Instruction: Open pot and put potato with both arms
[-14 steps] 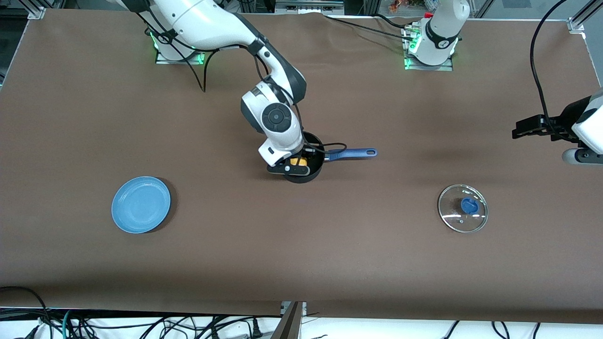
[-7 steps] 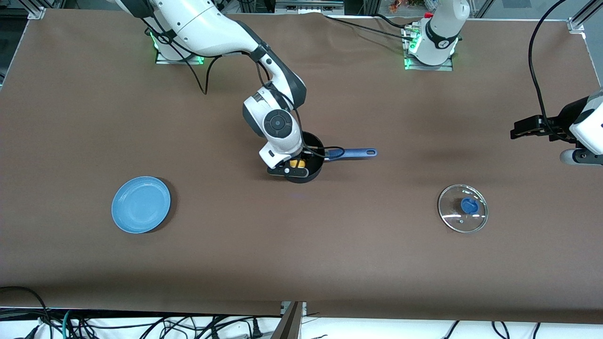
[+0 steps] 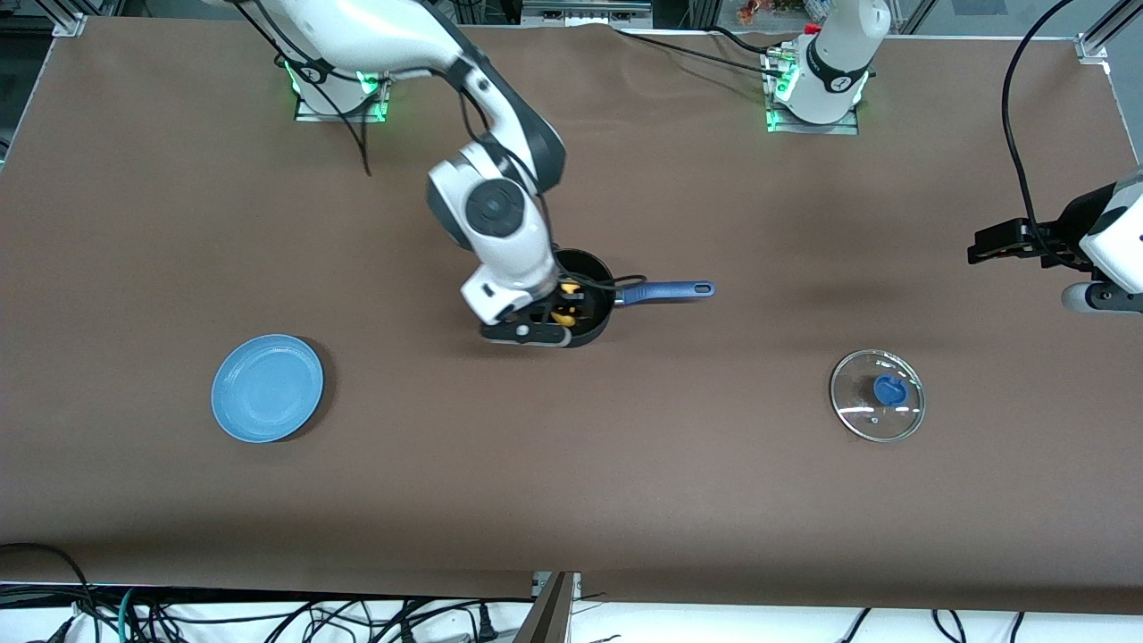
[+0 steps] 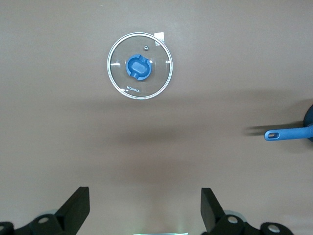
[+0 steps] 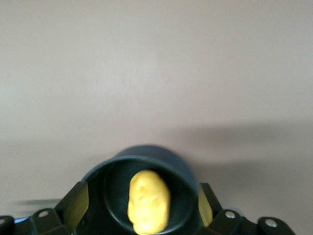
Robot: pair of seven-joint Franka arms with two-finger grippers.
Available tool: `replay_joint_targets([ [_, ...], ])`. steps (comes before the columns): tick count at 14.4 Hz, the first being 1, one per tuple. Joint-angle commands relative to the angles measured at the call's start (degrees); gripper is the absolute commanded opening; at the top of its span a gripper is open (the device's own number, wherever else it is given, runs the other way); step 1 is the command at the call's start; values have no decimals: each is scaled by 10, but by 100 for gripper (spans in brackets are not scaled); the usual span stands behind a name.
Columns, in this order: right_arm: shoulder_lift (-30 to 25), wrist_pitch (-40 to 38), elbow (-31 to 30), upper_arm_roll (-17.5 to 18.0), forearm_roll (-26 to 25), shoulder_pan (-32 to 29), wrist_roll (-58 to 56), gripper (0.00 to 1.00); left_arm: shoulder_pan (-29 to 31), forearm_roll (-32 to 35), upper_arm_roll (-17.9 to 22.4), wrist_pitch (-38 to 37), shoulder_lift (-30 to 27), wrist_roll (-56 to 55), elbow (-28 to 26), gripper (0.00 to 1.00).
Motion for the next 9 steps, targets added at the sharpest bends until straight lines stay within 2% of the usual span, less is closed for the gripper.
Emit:
replay_joint_targets([
  [1,-78,-85,-18,-48,-12,0,-62,100,-3,9,1,-13,8,-5,19,100],
  [5,-158,-257,-18,-140,-9,0,-210,100,-3,9,0,-13,8,-5,19,100],
  [7,-184,-285,-18,-194,-6,-2,-278,100,-3,9,0,-13,8,-5,19,100],
  [9,-213,-306,-26,-195,-4,-57,-307,100,-3,9,0,-13,8,-5,19,100],
])
